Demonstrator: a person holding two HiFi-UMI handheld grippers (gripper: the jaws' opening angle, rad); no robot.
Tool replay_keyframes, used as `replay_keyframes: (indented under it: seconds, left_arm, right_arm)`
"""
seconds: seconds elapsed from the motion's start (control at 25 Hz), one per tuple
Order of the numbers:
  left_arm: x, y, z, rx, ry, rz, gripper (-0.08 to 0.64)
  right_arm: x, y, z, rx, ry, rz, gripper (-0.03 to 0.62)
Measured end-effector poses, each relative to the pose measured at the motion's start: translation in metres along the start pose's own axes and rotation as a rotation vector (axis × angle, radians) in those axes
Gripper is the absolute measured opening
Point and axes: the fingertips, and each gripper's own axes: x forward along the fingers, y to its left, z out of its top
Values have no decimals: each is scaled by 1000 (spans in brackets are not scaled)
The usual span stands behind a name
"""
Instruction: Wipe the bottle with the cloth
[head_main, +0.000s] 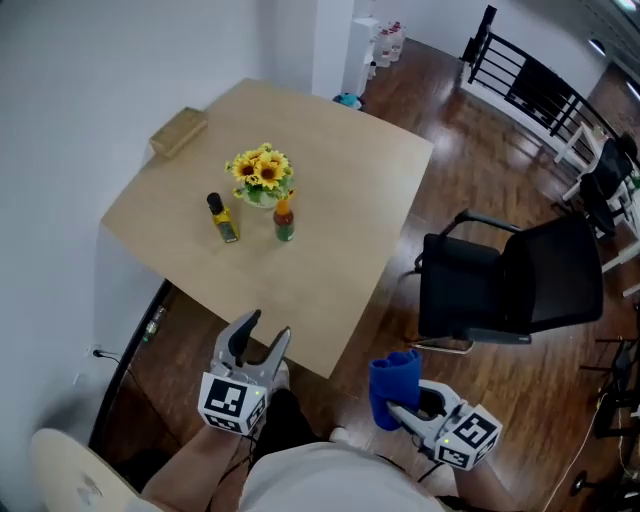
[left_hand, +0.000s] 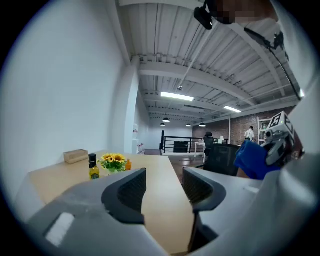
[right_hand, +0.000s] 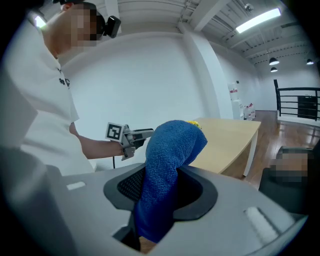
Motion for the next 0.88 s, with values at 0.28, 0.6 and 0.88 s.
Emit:
replay_keyframes:
  seconds: [0.28, 0.6, 0.88]
  left_arm:
    - [-113, -137, -15, -40, 73, -5, 235]
    - [-185, -215, -12, -42, 103, -85, 224]
    - [-248, -250, -11, 67, 63, -159, 224]
  right_arm:
    - [-88, 25, -50, -16, -24, 72, 158]
    - [-136, 73, -68, -63, -77, 112, 158]
    - [-153, 133, -92, -36, -99, 92, 158]
